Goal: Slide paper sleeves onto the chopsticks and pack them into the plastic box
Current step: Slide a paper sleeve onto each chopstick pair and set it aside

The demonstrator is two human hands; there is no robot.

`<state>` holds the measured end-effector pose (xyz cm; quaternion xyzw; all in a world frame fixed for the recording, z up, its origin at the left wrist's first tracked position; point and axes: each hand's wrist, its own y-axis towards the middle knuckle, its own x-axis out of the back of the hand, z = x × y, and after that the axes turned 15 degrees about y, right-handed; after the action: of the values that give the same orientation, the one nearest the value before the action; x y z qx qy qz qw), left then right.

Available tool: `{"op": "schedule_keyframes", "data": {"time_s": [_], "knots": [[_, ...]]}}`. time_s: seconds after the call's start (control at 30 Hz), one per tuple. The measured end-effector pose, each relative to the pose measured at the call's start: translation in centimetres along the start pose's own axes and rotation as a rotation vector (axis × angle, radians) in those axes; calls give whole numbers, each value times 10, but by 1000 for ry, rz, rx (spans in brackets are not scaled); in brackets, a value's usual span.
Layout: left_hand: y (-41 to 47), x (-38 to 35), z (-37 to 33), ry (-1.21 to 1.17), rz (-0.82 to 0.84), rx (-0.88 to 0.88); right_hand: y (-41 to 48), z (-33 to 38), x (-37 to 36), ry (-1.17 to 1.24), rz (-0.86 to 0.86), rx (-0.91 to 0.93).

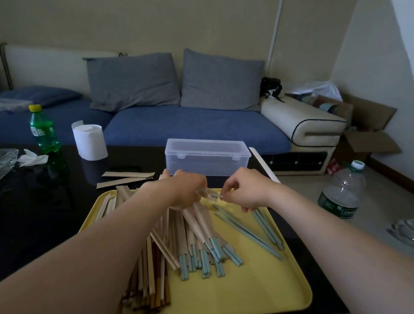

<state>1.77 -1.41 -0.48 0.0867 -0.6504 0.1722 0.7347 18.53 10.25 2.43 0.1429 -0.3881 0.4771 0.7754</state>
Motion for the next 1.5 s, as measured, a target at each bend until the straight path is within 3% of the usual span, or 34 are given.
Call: {"op": "schedule_keyframes", "data": {"time_s": [0.27, 0.47, 0.6, 0.7, 0.87, 0.97, 1.03, 1.13, 1.2, 1.3, 1.5], "knots": [[-2, 8, -1, -197, 39, -93, 6, -3, 1, 49, -68, 32], [-3, 13, -5, -263, -7, -148, 10, -5, -1, 232, -60, 33], [-2, 11, -3, -281, -62, -99, 10, -5, 1, 34, -272, -47], [0, 9, 0, -305, -98, -48, 9, -8, 2, -42, -386, -217], [-2, 10, 3, -324, -61, -81, 10, -3, 1, 95, -289, -200], [-5, 12, 0, -317, -33, -113, 12, 0, -6, 293, -128, -158], [-5, 12, 0, -302, -28, -108, 13, 2, -9, 214, -126, -129], [-3, 8, 4, -259, -7, -74, 10, 1, -5, -91, -175, -118], [0, 5, 7, -230, -14, -49, 6, 2, -3, -178, -12, -221], [1, 4, 9, -220, -14, -32, 3, 6, -5, -191, 220, -379], [2, 2, 12, -208, -4, -6, 3, 5, -6, -190, 291, -295]]}}
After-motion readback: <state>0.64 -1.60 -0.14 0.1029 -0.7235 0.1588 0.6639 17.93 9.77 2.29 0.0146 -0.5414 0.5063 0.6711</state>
